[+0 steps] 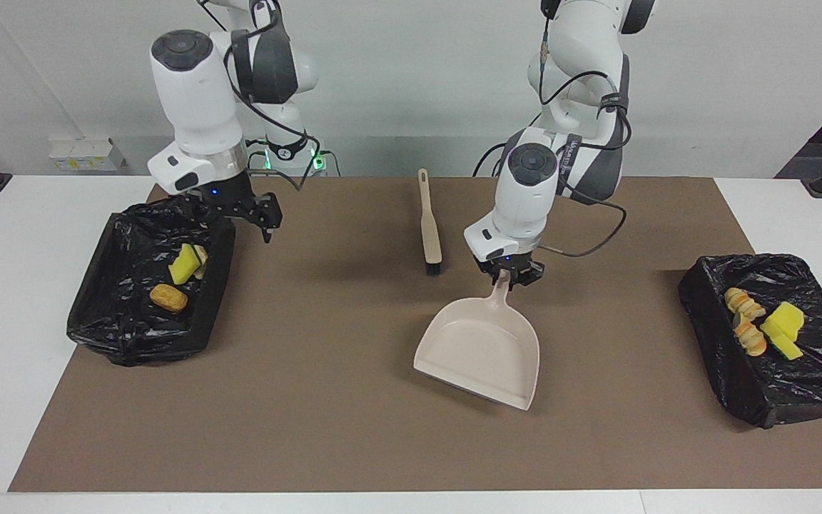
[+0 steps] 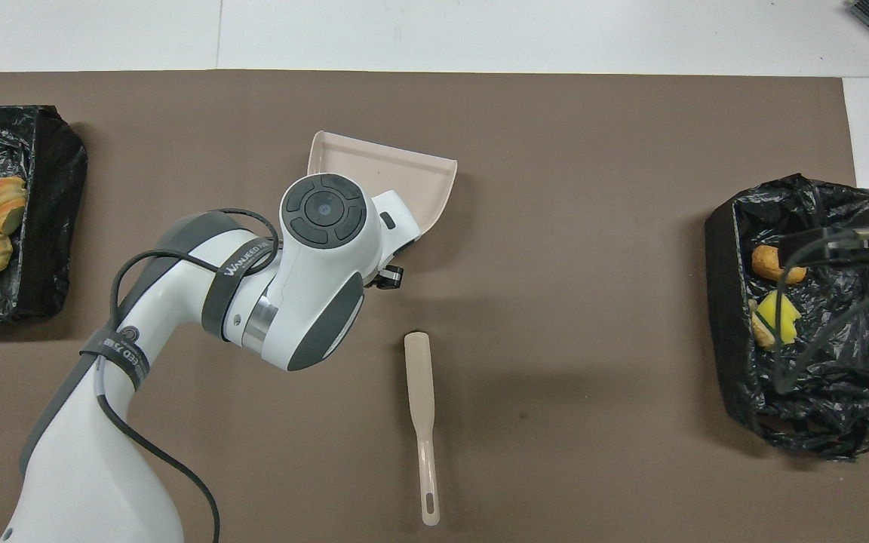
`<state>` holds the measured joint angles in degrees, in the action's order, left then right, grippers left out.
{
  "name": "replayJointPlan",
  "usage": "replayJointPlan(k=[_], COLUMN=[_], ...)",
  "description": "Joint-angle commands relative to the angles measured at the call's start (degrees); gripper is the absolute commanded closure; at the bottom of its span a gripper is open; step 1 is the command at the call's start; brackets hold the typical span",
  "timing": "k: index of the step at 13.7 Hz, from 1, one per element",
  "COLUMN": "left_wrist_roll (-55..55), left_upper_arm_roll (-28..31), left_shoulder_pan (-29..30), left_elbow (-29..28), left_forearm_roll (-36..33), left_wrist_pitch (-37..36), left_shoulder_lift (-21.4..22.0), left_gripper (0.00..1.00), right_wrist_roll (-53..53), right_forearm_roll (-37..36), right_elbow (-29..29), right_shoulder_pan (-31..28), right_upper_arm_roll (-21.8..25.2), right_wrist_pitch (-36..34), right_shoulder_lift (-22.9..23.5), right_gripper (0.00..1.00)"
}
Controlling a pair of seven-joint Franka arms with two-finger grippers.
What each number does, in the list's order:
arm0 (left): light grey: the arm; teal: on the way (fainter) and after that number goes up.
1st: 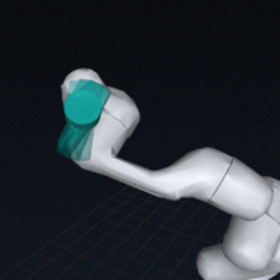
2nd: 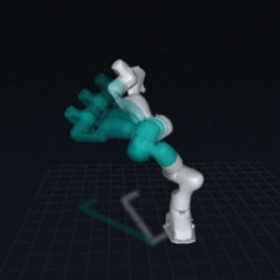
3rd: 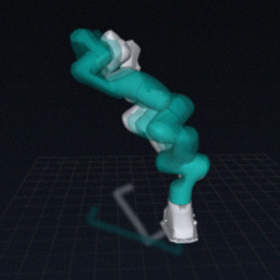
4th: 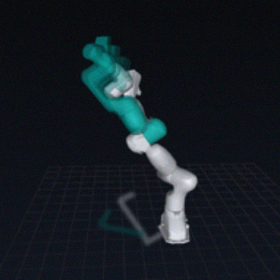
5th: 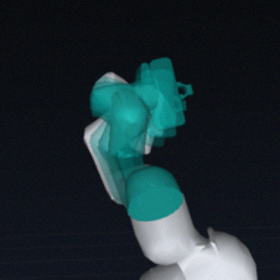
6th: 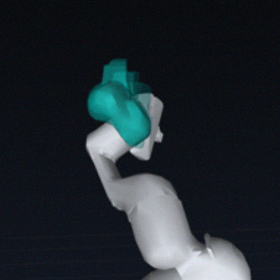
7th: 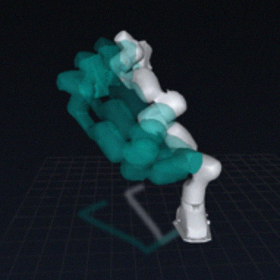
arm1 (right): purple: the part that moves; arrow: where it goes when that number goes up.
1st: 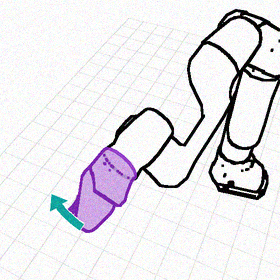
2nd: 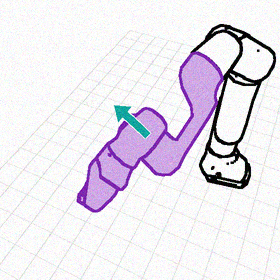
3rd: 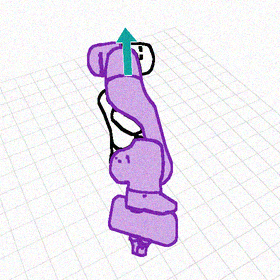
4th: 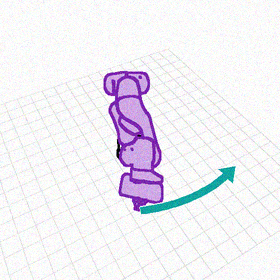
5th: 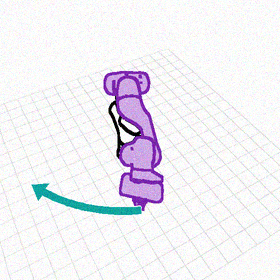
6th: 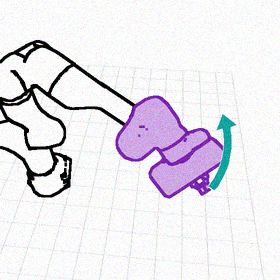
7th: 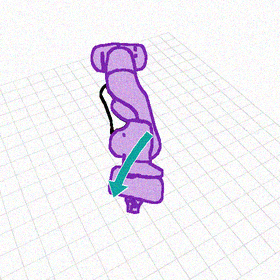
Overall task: Sweep and dump trash in bin
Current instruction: 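Bring the empty dustpan back with the left gripper and set it down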
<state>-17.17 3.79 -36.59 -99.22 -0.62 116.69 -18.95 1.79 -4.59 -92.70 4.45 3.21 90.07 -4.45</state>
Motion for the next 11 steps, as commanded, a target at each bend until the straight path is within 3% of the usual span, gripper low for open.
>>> replayJointPlan(k=[1, 3, 5, 7, 9, 11], left_wrist_roll=[-1.6, -1.7, -6.9, -10.3, -12.9, -15.6], left_upper_arm_roll=[1.2, 1.2, 1.2, 1.2, 1.3, 1.3], left_shoulder_pan=[-1.7, -1.8, -4.1, -4.0, -4.0, -3.8], left_elbow=[-1.7, -1.2, 3.1, 9.4, 11.2, 12.6], left_forearm_roll=[1.0, 1.7, 1.7, 4.5, 7.6, 7.6], left_wrist_pitch=[3.3, 4.3, 4.3, 3.4, 3.2, 3.4], left_shoulder_lift=[-0.1, -1.0, -6.4, -10.7, -12.4, -13.5], left_gripper=[1.0, 1.0, 1.0, 1.0, 1.0, 1.0], right_wrist_roll=[-4.9, -7.2, -10.7, -10.8, -9.9, -9.9], right_forearm_roll=[2.2, 2.2, 2.6, 4.0, 5.2, 3.9], right_elbow=[0.3, -0.8, -1.3, -0.5, 5.0, 3.9], right_shoulder_pan=[-2.2, -5.0, -9.3, -9.6, -9.2, -8.3], right_upper_arm_roll=[0.2, 0.7, 0.8, 0.7, 0.5, 0.1], right_wrist_pitch=[-5.0, -5.2, -4.7, -4.8, -9.0, -6.3], right_shoulder_lift=[-2.5, -3.2, -3.3, -2.5, 0.0, -0.3], right_gripper=[0.0, 0.0, 0.0, 0.0, 0.0, 0.0])
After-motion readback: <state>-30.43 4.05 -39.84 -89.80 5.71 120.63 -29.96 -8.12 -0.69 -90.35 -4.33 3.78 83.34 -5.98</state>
